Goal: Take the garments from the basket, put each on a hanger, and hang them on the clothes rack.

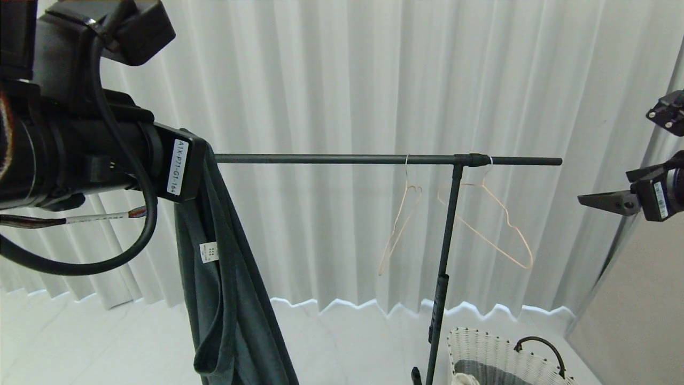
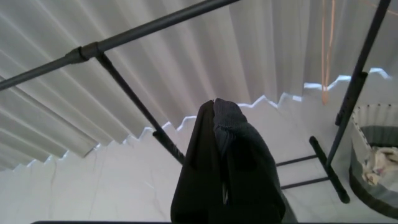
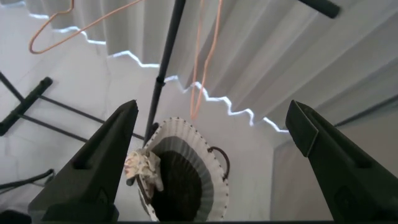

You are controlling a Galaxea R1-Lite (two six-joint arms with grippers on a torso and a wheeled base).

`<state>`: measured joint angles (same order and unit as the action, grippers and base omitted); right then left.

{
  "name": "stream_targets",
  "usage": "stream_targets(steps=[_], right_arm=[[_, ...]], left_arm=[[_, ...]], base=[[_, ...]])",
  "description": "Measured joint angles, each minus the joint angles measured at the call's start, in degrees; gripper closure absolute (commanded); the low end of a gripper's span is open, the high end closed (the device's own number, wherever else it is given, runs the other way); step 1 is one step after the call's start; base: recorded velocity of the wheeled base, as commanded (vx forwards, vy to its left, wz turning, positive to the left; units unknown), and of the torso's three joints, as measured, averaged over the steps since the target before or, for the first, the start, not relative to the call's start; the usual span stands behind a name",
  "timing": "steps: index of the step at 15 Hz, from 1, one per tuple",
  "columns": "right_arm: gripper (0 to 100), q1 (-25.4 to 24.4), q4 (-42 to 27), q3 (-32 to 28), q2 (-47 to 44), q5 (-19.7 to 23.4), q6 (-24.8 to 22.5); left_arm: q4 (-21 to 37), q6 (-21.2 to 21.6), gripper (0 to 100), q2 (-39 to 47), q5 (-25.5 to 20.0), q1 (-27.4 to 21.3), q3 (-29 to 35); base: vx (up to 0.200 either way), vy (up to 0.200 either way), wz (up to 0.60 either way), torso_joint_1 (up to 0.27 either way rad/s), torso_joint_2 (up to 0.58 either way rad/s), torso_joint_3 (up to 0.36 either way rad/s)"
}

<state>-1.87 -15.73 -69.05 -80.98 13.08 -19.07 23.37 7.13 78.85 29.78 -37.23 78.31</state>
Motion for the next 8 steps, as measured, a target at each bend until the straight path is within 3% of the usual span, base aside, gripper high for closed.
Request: stream_targets(steps=[4, 6, 8], right_arm=[[0, 0.1, 2.3, 0.0, -5.0, 0.9, 0.2], [0, 0.5, 4.5, 0.3, -8.4, 0.9, 0.4], [0, 1.3, 5.6, 0.4, -11.8, 0.9, 0.4]], left_arm=[[0.0, 0.1, 100, -0.1, 0.2, -0.1, 0.0], [0.0, 0.1, 100, -0.1, 3.0, -0.7, 0.0], [-0.8, 0.0, 100, -0.2, 4.5, -1.8, -0.2]], base=[[0.2, 0.0, 0.0, -0.002, 0.0, 0.005], [0.2, 0.0, 0.0, 0.0, 0.0, 0.002], [0.0, 0.0, 0.0, 0.0, 0.0, 0.0]])
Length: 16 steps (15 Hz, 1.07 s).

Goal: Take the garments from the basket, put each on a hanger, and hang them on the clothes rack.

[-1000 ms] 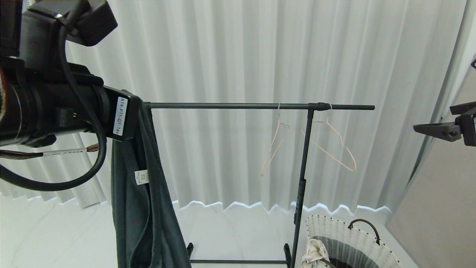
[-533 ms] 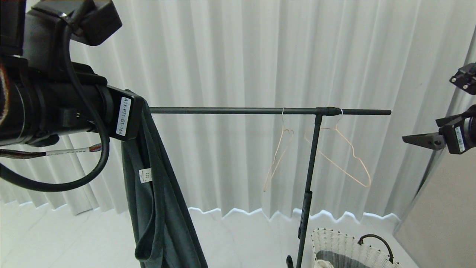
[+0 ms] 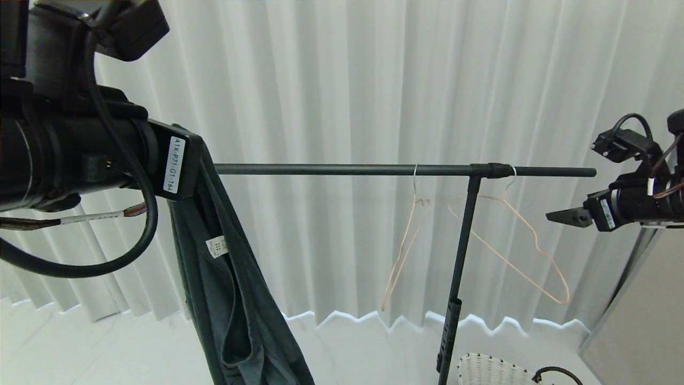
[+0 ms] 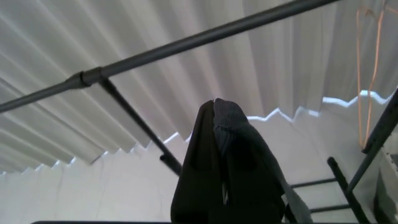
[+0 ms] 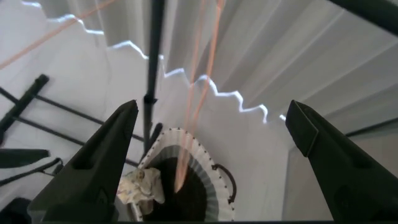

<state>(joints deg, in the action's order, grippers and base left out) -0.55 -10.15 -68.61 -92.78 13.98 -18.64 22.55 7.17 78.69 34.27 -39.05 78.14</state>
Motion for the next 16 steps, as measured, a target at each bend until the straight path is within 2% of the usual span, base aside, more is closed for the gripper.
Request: stream_targets(steps=[3, 7, 14, 15, 16], right_arm=[[0, 0.8, 0.9, 0.1, -5.4, 0.1, 0.2], [0, 1.1, 7.8, 2.9, -11.8, 0.1, 1.3], [0, 0.0, 14.3, 3.8, -18.7, 0.0, 6.3], [100, -0.1, 14.7, 3.7, -19.3, 0.0, 7.2], [100, -0.4, 14.8, 3.6, -19.7, 0.0, 8.0]], left_arm=[[-1.9, 0.0, 100, 0.2, 0.2, -1.6, -0.1], [-2.0, 0.2, 100, 0.0, 0.2, -2.6, -0.1], [-2.0, 0.1, 100, -0.2, 0.2, -2.7, -0.3], [-2.0, 0.0, 100, -0.1, 0.2, -2.7, -0.3], [-2.0, 0.0, 100, -0.1, 0.2, -2.7, -0.5]], base=[[0.0, 0.0, 0.0, 0.0, 0.0, 0.0], [0.0, 0.0, 0.0, 0.0, 0.0, 0.0], [0.0, 0.0, 0.0, 0.0, 0.0, 0.0], [0.0, 0.0, 0.0, 0.0, 0.0, 0.0], [0.0, 0.0, 0.0, 0.0, 0.0, 0.0]])
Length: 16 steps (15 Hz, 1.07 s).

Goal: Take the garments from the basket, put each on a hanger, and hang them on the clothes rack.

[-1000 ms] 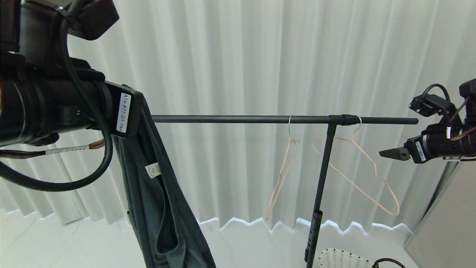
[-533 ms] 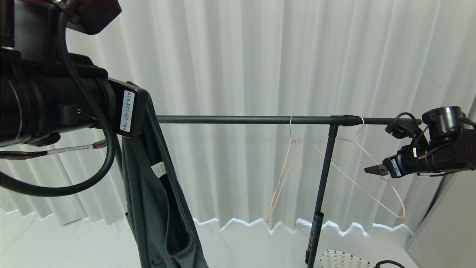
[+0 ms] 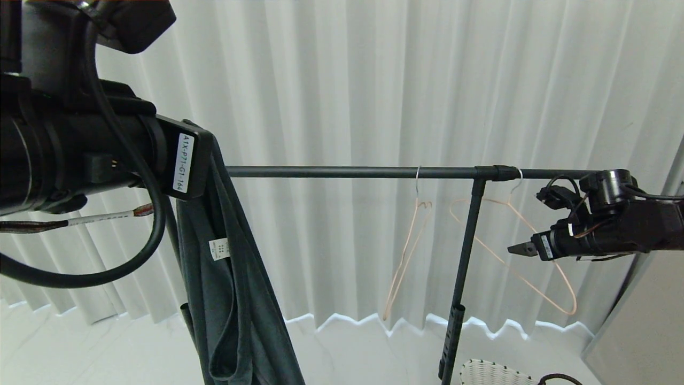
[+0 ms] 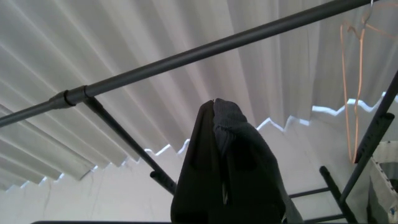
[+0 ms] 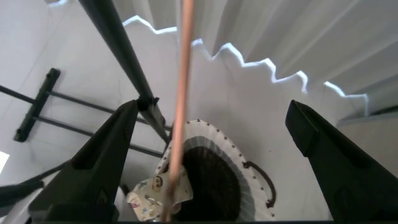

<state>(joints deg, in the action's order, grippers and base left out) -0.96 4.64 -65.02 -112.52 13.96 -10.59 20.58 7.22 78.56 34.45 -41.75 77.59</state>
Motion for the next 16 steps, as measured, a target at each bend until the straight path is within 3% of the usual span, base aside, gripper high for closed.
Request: stream_targets(steps=[16], right_arm=[[100, -0.2, 0.1, -0.2, 4.5, 0.0, 4.8]], left_arm=[[-1.5, -0.2, 100, -0.2, 0.0, 0.1, -1.6]], base=[[0.0, 0.0, 0.0, 0.0, 0.0, 0.0]])
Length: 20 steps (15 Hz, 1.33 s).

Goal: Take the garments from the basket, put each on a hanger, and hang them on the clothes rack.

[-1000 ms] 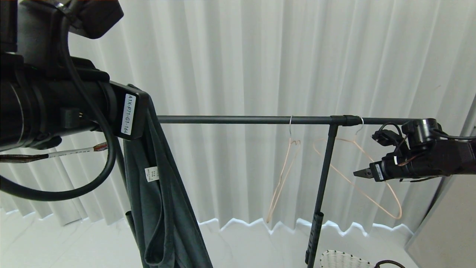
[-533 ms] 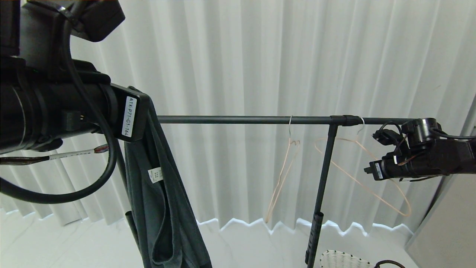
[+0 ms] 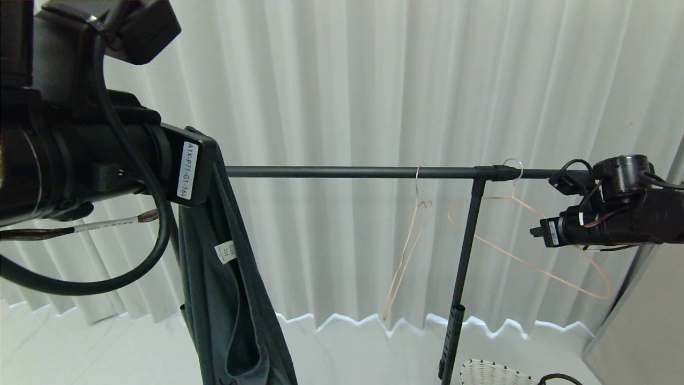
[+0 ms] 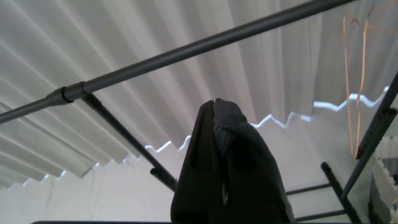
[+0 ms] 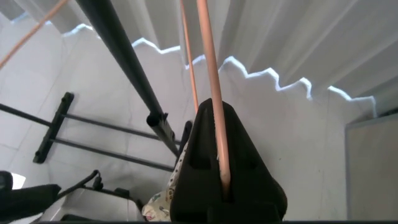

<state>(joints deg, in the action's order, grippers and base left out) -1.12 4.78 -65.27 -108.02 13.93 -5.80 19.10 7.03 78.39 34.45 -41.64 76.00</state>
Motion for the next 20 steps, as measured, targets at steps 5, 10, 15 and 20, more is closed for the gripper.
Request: stream_targets(steps=[5, 10, 15, 20], right_arm=[[100, 0.3, 0.0, 0.2, 3.4, -0.9, 0.0], [100, 1.8, 0.8, 6.2, 10.3, -3.3, 0.1], [100, 2.5, 1.0, 16.7, 22.5, -7.0, 0.0], [100, 2.5, 0.7, 26.2, 35.0, -7.6, -0.1]], left_arm=[[-3.2, 0.2, 100, -0.1, 0.0, 0.0, -1.3], [-3.2, 0.3, 100, -0.1, 0.5, 0.3, -2.0], [-3.2, 0.3, 100, -0.3, 3.7, 0.3, -5.2], [-3.2, 0.3, 100, -0.3, 3.7, 0.5, -7.4]], base=[[0.0, 0.0, 0.0, 0.0, 0.0, 0.0], [0.0, 0.0, 0.0, 0.0, 0.0, 0.0], [-0.16, 0.0, 0.0, 0.006, 0.0, 0.003], [-0.2, 0.0, 0.0, -0.004, 0.0, -0.001]])
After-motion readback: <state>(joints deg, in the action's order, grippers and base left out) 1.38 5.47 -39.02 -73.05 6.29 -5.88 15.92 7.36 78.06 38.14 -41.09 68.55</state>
